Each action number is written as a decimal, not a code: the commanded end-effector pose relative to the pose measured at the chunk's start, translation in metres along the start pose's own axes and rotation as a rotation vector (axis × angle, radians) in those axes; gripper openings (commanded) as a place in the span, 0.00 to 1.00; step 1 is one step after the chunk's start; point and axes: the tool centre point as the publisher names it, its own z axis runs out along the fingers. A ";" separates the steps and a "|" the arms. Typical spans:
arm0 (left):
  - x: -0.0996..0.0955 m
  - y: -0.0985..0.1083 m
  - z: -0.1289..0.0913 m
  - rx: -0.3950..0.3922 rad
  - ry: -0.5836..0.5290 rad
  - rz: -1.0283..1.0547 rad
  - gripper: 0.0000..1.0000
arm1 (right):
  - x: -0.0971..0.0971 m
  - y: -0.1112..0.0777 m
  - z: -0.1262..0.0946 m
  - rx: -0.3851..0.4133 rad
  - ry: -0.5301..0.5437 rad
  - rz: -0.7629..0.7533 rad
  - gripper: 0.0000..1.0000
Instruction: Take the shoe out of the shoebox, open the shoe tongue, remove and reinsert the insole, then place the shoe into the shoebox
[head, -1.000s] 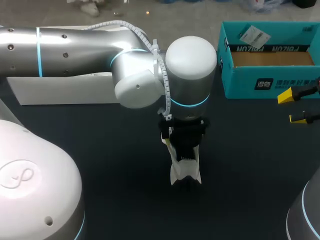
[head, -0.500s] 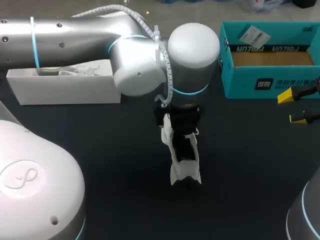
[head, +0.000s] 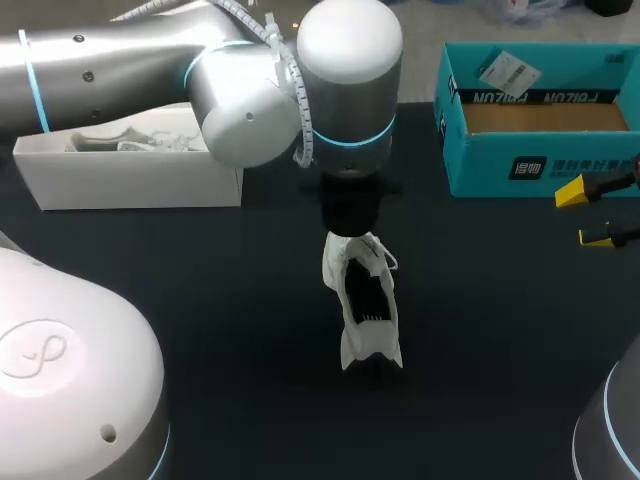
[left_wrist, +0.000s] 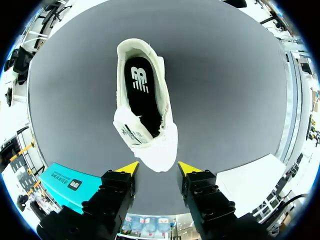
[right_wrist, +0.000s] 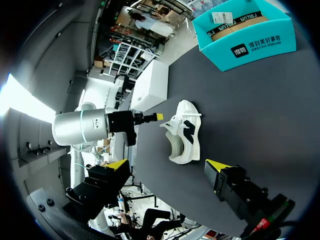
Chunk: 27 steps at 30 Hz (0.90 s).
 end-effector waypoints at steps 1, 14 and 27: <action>0.003 0.013 0.014 0.014 -0.021 0.005 0.00 | 0.000 -0.001 0.000 -0.002 -0.002 0.002 1.00; -0.023 0.018 0.039 0.075 -0.055 0.063 0.00 | 0.000 -0.001 0.000 -0.002 -0.002 0.002 1.00; -0.021 -0.027 0.036 0.147 -0.035 0.109 0.00 | 0.000 -0.001 0.000 -0.002 -0.002 0.002 1.00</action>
